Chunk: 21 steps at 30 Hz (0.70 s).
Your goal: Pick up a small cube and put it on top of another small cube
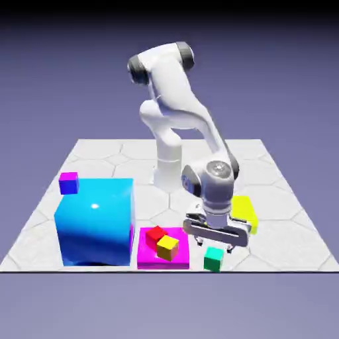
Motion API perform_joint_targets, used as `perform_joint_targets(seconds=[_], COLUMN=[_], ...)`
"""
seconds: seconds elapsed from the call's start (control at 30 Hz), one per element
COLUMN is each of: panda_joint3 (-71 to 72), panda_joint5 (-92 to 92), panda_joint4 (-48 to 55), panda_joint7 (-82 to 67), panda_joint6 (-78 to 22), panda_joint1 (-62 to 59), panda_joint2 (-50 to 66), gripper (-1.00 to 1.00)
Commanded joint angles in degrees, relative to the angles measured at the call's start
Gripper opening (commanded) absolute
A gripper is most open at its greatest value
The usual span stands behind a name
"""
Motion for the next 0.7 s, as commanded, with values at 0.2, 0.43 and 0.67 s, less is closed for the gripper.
perform_joint_targets(seconds=[0.2,0.43,0.67], panda_joint3=[6.0,1.6,-2.2], panda_joint5=[5.7,20.1,31.2], panda_joint4=[-1.5,-7.7,-12.5], panda_joint7=[-3.8,2.7,8.0], panda_joint6=[-6.2,-10.3,-13.2], panda_joint1=[-4.8,-11.2,-16.1], panda_joint2=[-7.9,-22.4,-33.5], gripper=[-1.00,-1.00,-1.00])
